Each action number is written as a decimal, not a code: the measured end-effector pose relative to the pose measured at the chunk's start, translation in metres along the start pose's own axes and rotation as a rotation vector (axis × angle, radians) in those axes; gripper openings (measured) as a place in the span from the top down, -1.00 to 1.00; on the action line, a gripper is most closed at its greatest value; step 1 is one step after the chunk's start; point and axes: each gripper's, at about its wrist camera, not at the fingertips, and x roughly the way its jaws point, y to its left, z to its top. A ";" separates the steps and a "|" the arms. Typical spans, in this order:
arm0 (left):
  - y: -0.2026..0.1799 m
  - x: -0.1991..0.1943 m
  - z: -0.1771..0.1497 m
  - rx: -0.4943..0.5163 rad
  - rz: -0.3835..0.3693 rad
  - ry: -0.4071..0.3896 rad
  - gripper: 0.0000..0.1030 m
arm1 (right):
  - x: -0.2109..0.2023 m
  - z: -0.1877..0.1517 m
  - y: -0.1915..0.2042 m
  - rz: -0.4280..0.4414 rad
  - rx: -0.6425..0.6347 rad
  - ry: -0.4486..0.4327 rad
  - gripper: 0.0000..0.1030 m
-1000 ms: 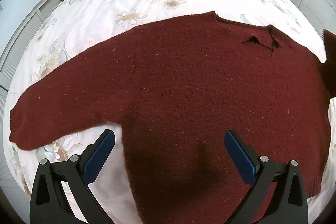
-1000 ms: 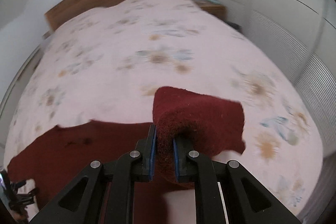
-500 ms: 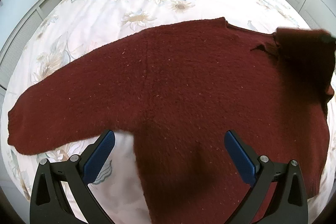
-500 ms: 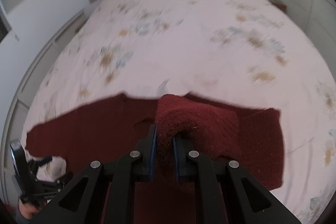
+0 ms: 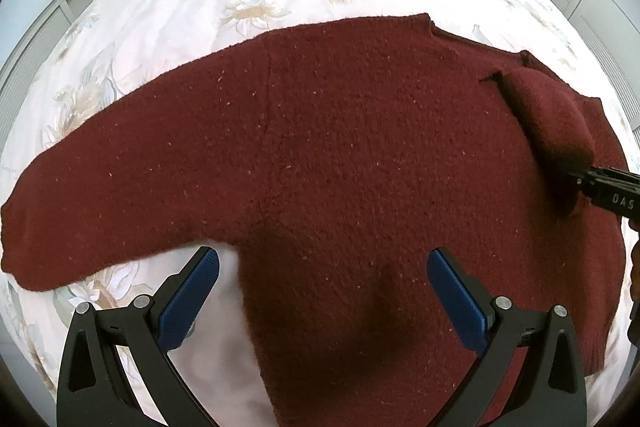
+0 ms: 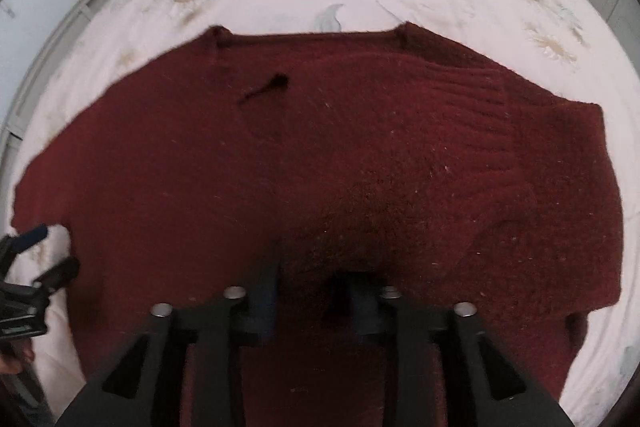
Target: Fold small clothes
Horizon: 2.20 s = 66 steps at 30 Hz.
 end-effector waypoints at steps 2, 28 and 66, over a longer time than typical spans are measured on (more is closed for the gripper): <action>0.000 0.001 0.001 -0.001 0.002 0.001 -0.98 | -0.004 -0.002 0.000 -0.007 -0.006 0.000 -0.06; -0.119 -0.005 0.043 0.296 -0.086 -0.048 -0.98 | -0.058 -0.074 -0.203 -0.268 0.228 -0.060 -0.54; -0.191 0.075 0.123 0.391 -0.060 0.018 0.74 | -0.038 -0.072 -0.197 -0.142 0.196 -0.091 0.68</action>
